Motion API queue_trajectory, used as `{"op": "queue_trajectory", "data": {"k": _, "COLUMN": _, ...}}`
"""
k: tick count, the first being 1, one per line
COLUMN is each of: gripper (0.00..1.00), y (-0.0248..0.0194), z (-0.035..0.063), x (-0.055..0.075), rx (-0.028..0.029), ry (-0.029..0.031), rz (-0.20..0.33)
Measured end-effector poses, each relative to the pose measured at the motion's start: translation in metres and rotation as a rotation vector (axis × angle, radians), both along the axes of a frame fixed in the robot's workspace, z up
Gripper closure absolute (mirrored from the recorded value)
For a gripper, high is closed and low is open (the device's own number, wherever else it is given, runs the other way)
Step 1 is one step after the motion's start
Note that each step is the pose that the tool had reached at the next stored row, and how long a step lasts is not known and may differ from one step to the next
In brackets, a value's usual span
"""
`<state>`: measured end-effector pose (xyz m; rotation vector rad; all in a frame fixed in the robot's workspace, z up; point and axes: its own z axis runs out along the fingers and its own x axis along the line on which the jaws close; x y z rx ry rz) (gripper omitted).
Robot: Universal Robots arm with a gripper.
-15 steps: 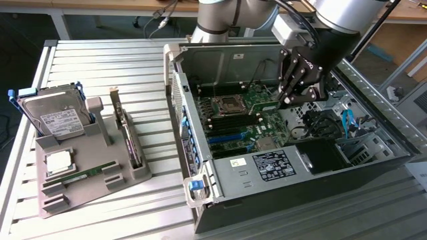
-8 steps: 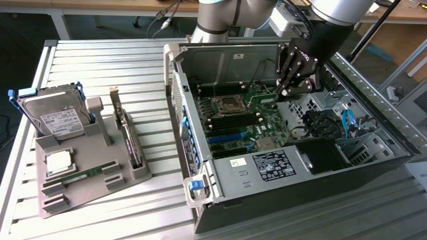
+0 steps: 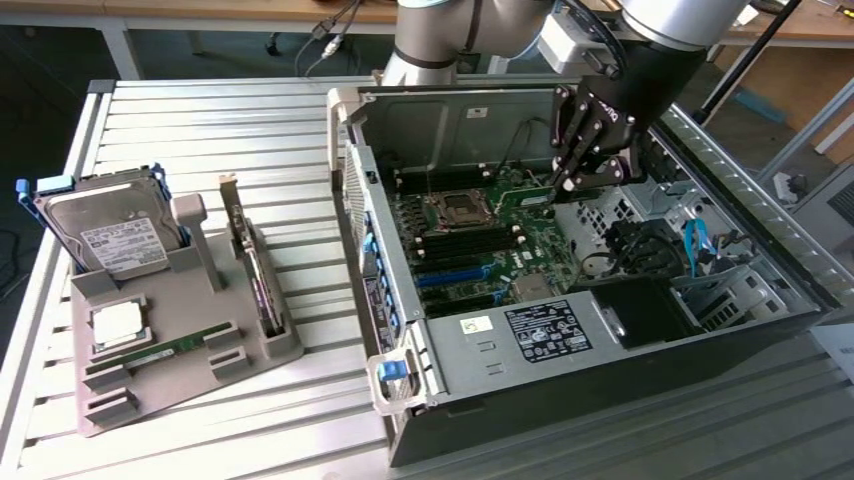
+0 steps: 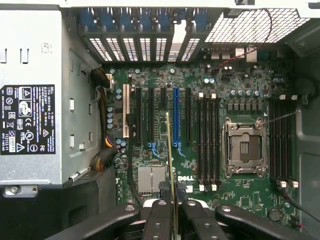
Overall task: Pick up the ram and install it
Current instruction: 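Pick up the ram and move it above insertion slot, then insert the ram into the slot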
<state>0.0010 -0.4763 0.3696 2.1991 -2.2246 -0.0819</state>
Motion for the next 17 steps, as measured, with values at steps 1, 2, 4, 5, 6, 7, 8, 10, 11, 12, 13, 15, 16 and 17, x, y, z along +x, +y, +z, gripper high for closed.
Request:
{"op": "queue_trajectory", "data": {"k": 1, "gripper": 0.86, "y": 0.0000, "z": 0.0000, "x": 0.000, "rx": 0.0000, "ry": 0.0000, "rz": 0.000}}
{"op": "queue_trajectory", "data": {"k": 2, "gripper": 0.86, "y": 0.0000, "z": 0.0000, "x": 0.000, "rx": 0.0000, "ry": -0.0001, "rz": 0.000}}
{"op": "queue_trajectory", "data": {"k": 4, "gripper": 0.86, "y": 0.0000, "z": 0.0000, "x": 0.000, "rx": 0.0000, "ry": 0.0000, "rz": 0.000}}
{"op": "queue_trajectory", "data": {"k": 5, "gripper": 0.86, "y": 0.0000, "z": 0.0000, "x": 0.000, "rx": 0.0000, "ry": 0.0000, "rz": 0.000}}
{"op": "queue_trajectory", "data": {"k": 6, "gripper": 0.86, "y": 0.0000, "z": 0.0000, "x": 0.000, "rx": 0.0000, "ry": 0.0000, "rz": 0.000}}
{"op": "queue_trajectory", "data": {"k": 7, "gripper": 0.86, "y": 0.0000, "z": 0.0000, "x": 0.000, "rx": 0.0000, "ry": 0.0000, "rz": 0.000}}
{"op": "queue_trajectory", "data": {"k": 8, "gripper": 0.86, "y": 0.0000, "z": 0.0000, "x": 0.000, "rx": 0.0000, "ry": 0.0000, "rz": 0.000}}
{"op": "queue_trajectory", "data": {"k": 10, "gripper": 0.86, "y": 0.0001, "z": -0.0013, "x": -0.002, "rx": 0.0001, "ry": -0.0001, "rz": 0.000}}
{"op": "queue_trajectory", "data": {"k": 11, "gripper": 0.86, "y": 0.0001, "z": -0.0021, "x": -0.003, "rx": 0.0000, "ry": 0.0000, "rz": 0.000}}
{"op": "queue_trajectory", "data": {"k": 12, "gripper": 0.86, "y": 0.0002, "z": -0.0033, "x": -0.005, "rx": 0.0000, "ry": 0.0000, "rz": 0.000}}
{"op": "queue_trajectory", "data": {"k": 13, "gripper": 0.86, "y": 0.0002, "z": -0.0046, "x": -0.007, "rx": 0.0000, "ry": -0.0001, "rz": 0.000}}
{"op": "queue_trajectory", "data": {"k": 15, "gripper": 0.86, "y": 0.0002, "z": -0.0073, "x": -0.013, "rx": 0.0000, "ry": -0.0001, "rz": 0.000}}
{"op": "queue_trajectory", "data": {"k": 16, "gripper": 0.86, "y": 0.0002, "z": -0.0089, "x": -0.014, "rx": 0.0000, "ry": -0.0001, "rz": 0.000}}
{"op": "queue_trajectory", "data": {"k": 17, "gripper": 0.86, "y": 0.0003, "z": -0.0101, "x": -0.015, "rx": -0.0001, "ry": 0.0000, "rz": 0.000}}
